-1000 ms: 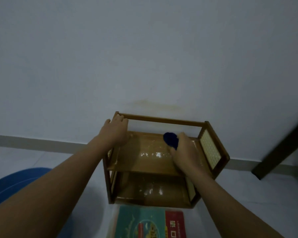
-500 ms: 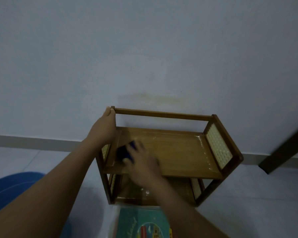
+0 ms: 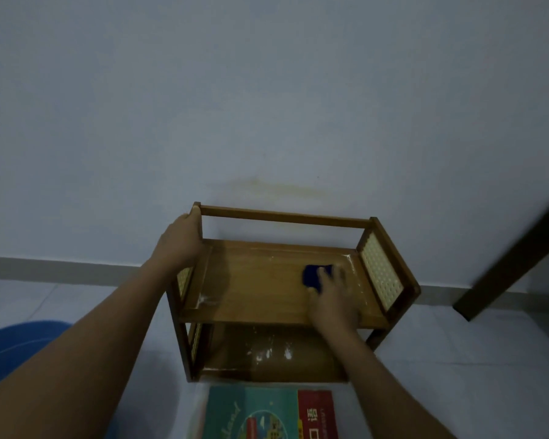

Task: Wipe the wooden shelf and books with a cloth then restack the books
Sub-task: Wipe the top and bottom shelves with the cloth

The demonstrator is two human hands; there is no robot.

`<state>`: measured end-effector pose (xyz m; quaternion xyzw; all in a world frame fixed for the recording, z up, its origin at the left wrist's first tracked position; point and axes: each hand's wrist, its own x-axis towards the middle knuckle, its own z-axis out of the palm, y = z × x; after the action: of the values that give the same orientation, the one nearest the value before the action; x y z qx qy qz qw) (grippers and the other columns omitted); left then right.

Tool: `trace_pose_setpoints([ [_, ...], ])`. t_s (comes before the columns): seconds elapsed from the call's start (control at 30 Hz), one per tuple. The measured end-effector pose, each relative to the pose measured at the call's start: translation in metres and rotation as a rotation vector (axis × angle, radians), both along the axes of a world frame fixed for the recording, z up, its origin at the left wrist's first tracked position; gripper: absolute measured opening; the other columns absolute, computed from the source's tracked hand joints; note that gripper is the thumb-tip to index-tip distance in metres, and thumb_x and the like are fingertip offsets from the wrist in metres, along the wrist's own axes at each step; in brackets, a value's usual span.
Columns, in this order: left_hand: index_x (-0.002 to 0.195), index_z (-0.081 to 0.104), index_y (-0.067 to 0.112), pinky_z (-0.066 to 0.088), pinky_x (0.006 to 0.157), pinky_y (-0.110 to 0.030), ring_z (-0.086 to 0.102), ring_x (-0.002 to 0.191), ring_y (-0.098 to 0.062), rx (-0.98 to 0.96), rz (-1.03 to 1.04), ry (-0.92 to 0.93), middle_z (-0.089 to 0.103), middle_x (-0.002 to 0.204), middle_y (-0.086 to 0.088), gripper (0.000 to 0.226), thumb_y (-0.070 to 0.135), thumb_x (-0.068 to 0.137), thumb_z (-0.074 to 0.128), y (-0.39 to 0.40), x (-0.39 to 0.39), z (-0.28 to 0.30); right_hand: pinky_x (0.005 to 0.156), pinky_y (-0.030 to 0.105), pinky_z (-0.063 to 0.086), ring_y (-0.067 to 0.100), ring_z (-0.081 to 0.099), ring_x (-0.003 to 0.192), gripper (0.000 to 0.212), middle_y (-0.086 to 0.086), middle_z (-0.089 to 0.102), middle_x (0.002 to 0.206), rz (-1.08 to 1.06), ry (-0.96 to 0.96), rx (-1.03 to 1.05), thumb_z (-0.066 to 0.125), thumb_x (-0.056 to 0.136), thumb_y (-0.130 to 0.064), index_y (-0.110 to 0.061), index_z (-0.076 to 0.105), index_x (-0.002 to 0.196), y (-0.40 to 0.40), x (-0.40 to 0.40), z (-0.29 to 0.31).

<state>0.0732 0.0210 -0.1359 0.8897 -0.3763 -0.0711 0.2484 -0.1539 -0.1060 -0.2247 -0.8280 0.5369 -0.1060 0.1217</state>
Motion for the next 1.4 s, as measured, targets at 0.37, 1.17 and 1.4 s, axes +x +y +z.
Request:
trace_pose_setpoints([
  [0.37,0.151,0.009,0.011,0.039,0.061,-0.032,0.050,0.079,-0.024,0.047,-0.012,-0.086,0.050,0.119,-0.017,0.074,-0.001,0.088,0.045,0.000,0.009,-0.008,0.116,0.047,0.022,0.025,0.019,0.144,0.053,-0.003,0.010,0.160,0.325,0.060,0.001,0.044,0.097,-0.034,-0.032,0.025,0.146,0.074,0.026,0.009],
  [1.17,0.151,0.008,0.009,0.045,0.076,-0.036,0.054,0.104,-0.034,-0.002,-0.050,-0.113,0.045,0.133,-0.019,0.072,0.001,0.089,0.044,-0.003,0.016,-0.016,0.119,0.050,0.013,0.036,0.003,0.146,0.058,0.008,0.020,0.157,0.557,-0.120,0.131,0.057,0.089,-0.007,-0.015,0.037,0.143,0.053,0.166,0.018],
  [1.4,0.151,0.008,0.009,0.041,0.071,-0.033,0.052,0.096,-0.029,-0.007,-0.042,-0.083,0.046,0.128,-0.019,0.073,0.000,0.088,0.044,-0.002,0.017,-0.014,0.113,0.047,0.029,0.026,0.019,0.141,0.044,0.005,0.043,0.141,0.745,-0.167,0.120,0.053,0.087,-0.004,-0.014,0.053,0.130,0.127,0.096,0.016],
])
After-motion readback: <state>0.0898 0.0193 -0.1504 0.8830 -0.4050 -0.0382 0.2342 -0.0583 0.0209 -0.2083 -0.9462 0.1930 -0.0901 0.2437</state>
